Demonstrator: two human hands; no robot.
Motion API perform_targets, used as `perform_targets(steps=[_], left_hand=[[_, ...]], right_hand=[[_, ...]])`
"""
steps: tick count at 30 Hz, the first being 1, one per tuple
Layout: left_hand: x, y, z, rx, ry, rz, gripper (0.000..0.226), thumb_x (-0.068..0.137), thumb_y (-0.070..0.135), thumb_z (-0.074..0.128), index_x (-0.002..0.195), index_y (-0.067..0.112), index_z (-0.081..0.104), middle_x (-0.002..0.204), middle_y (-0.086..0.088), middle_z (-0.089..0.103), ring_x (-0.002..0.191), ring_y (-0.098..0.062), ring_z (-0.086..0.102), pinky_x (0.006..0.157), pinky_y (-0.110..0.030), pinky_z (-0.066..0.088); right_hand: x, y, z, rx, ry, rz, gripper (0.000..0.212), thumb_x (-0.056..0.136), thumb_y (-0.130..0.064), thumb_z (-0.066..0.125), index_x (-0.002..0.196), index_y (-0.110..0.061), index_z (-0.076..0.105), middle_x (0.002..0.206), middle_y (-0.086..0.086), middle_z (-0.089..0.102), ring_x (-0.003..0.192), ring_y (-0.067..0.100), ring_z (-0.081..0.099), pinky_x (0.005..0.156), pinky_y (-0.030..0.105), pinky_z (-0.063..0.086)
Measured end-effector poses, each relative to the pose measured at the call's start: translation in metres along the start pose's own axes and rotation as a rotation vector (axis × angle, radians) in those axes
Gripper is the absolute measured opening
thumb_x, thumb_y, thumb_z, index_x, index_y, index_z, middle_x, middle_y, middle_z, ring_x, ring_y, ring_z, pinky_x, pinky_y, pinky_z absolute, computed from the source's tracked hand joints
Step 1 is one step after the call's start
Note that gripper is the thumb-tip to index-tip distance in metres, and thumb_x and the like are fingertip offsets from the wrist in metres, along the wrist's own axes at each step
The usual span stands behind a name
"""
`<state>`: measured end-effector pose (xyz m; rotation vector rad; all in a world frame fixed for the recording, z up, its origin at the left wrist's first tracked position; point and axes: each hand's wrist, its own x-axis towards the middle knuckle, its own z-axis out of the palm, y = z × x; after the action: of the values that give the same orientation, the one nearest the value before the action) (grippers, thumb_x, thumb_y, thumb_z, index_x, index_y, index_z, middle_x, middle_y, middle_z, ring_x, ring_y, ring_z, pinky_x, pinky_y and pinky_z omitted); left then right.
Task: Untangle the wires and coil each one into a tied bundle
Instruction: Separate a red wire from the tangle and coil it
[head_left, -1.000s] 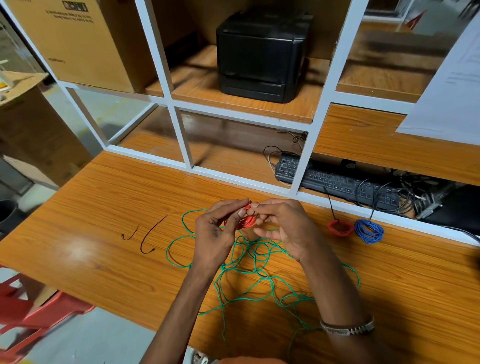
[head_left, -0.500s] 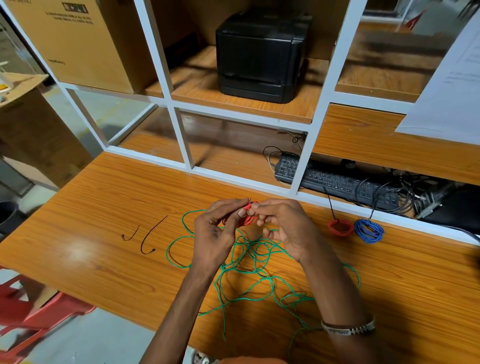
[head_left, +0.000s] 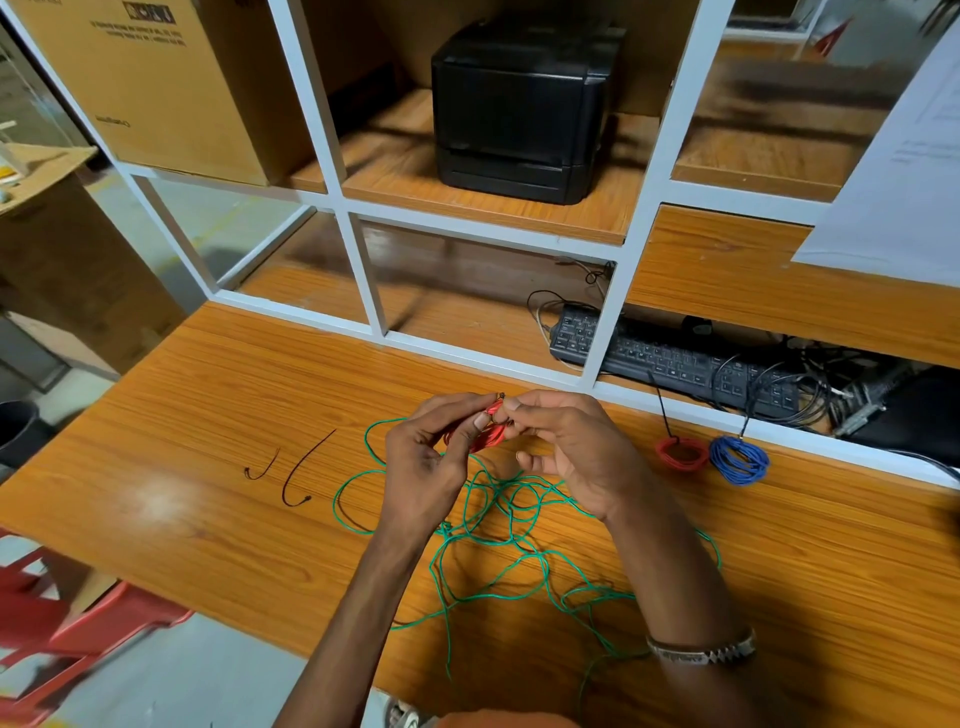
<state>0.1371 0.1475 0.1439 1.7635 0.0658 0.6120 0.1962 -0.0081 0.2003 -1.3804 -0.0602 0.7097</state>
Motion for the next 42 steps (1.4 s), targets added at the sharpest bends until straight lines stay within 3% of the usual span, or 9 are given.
perform_targets(steps=[6, 13, 17, 23, 35, 42], left_hand=[[-0.0009, -0.0020, 0.0003, 0.035, -0.013, 0.019, 0.023, 0.094, 0.000, 0.073, 0.110, 0.014, 0.082, 0.107, 0.007, 0.079, 0.107, -0.018, 0.072, 0.095, -0.041, 0.057], [-0.0053, -0.0046, 0.0021, 0.031, -0.011, 0.012, 0.022, 0.094, -0.001, 0.073, 0.108, 0.013, 0.083, 0.106, 0.004, 0.079, 0.107, -0.021, 0.072, 0.094, -0.045, 0.057], [-0.0061, -0.0035, 0.0031, 0.055, -0.002, 0.038, 0.023, 0.093, -0.003, 0.073, 0.106, 0.013, 0.083, 0.106, 0.004, 0.079, 0.107, -0.020, 0.072, 0.092, -0.040, 0.057], [-0.0049, -0.0014, 0.0050, 0.061, 0.012, 0.039, 0.023, 0.093, -0.002, 0.073, 0.107, 0.014, 0.083, 0.105, 0.006, 0.079, 0.106, -0.017, 0.072, 0.092, -0.036, 0.057], [-0.0029, -0.0029, 0.0037, -0.007, 0.026, -0.001, 0.023, 0.093, 0.000, 0.075, 0.110, 0.014, 0.082, 0.107, 0.005, 0.078, 0.108, -0.024, 0.072, 0.093, -0.052, 0.057], [-0.0042, 0.0008, 0.0013, 0.054, 0.020, 0.076, 0.026, 0.092, 0.000, 0.076, 0.113, 0.016, 0.081, 0.107, 0.005, 0.078, 0.105, -0.019, 0.071, 0.086, -0.044, 0.057]], right_hand=[[0.0006, 0.0009, -0.0024, -0.015, -0.002, 0.023, 0.016, 0.094, -0.021, 0.070, 0.091, -0.008, 0.078, 0.086, 0.010, 0.060, 0.083, 0.016, 0.057, 0.060, 0.023, 0.050], [0.0018, -0.0005, -0.0037, -0.017, 0.033, 0.079, 0.015, 0.091, -0.014, 0.070, 0.079, -0.011, 0.080, 0.073, 0.004, 0.060, 0.075, 0.014, 0.059, 0.059, 0.026, 0.051], [0.0034, 0.0008, -0.0026, -0.009, 0.078, 0.102, 0.012, 0.088, -0.012, 0.071, 0.079, -0.009, 0.079, 0.070, 0.004, 0.058, 0.072, 0.015, 0.058, 0.057, 0.027, 0.052], [0.0027, 0.0012, 0.0011, 0.052, 0.068, 0.109, 0.012, 0.086, -0.011, 0.073, 0.077, -0.009, 0.080, 0.074, 0.008, 0.055, 0.070, 0.013, 0.053, 0.053, 0.023, 0.041], [0.0047, 0.0020, -0.0025, 0.014, 0.094, 0.104, 0.011, 0.087, -0.016, 0.075, 0.080, -0.009, 0.081, 0.071, 0.004, 0.057, 0.071, 0.013, 0.053, 0.051, 0.022, 0.039], [0.0032, 0.0000, 0.0013, -0.073, 0.199, 0.068, 0.016, 0.082, -0.016, 0.078, 0.086, 0.000, 0.079, 0.072, 0.006, 0.052, 0.059, 0.010, 0.050, 0.049, 0.022, 0.036]])
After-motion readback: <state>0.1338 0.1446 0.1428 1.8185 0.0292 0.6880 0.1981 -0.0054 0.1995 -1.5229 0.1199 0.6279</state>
